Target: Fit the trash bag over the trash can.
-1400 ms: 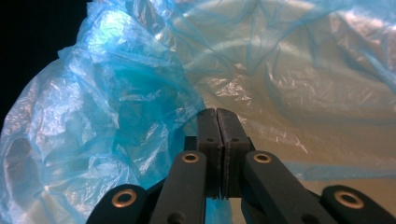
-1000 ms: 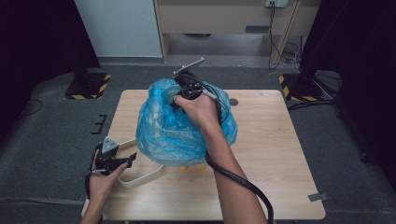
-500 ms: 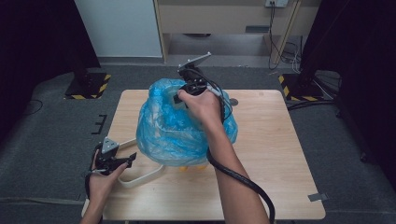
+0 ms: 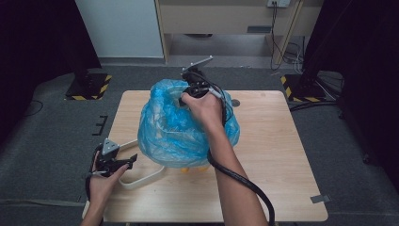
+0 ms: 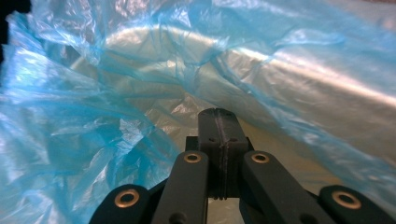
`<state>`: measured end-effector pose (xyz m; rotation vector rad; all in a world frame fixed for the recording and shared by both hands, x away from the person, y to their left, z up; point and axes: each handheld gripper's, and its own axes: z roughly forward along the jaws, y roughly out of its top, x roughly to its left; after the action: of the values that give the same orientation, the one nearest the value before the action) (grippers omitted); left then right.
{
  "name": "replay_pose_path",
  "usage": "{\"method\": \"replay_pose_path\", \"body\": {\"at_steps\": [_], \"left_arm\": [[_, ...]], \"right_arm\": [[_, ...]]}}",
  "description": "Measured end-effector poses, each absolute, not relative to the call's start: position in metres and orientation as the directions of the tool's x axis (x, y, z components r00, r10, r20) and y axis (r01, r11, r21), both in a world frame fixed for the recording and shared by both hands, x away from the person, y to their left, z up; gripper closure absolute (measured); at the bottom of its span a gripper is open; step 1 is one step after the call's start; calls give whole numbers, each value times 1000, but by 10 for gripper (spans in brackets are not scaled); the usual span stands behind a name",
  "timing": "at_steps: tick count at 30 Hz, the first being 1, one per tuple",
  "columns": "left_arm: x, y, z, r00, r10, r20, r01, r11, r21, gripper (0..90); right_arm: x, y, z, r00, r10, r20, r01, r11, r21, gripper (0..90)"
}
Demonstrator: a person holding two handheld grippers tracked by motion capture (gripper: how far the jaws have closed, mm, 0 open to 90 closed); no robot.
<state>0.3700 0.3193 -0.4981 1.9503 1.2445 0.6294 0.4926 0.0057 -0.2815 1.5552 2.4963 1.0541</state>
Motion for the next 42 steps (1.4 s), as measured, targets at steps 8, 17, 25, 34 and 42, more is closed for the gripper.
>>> {"method": "replay_pose_path", "body": {"at_steps": [8,17,25,34,42], "left_arm": [[370,320,-498,412,911,19,555,-268,787,140],[370,320,-497,415,909,23,554,-273,787,140],[369,320,-497,412,911,20,554,-267,789,141],[369,321,-497,411,912,22,555,-269,787,141],[369,320,-497,410,912,25,554,-271,787,141]], "right_arm": [[494,6,-285,-510,804,306,788,294,541,900],[495,7,-284,-502,811,299,788,287,545,900],[494,7,-284,-504,811,297,784,285,552,900],[488,3,-271,-528,777,343,779,283,560,900],[477,-8,-250,-553,748,366,762,277,585,900]]}}
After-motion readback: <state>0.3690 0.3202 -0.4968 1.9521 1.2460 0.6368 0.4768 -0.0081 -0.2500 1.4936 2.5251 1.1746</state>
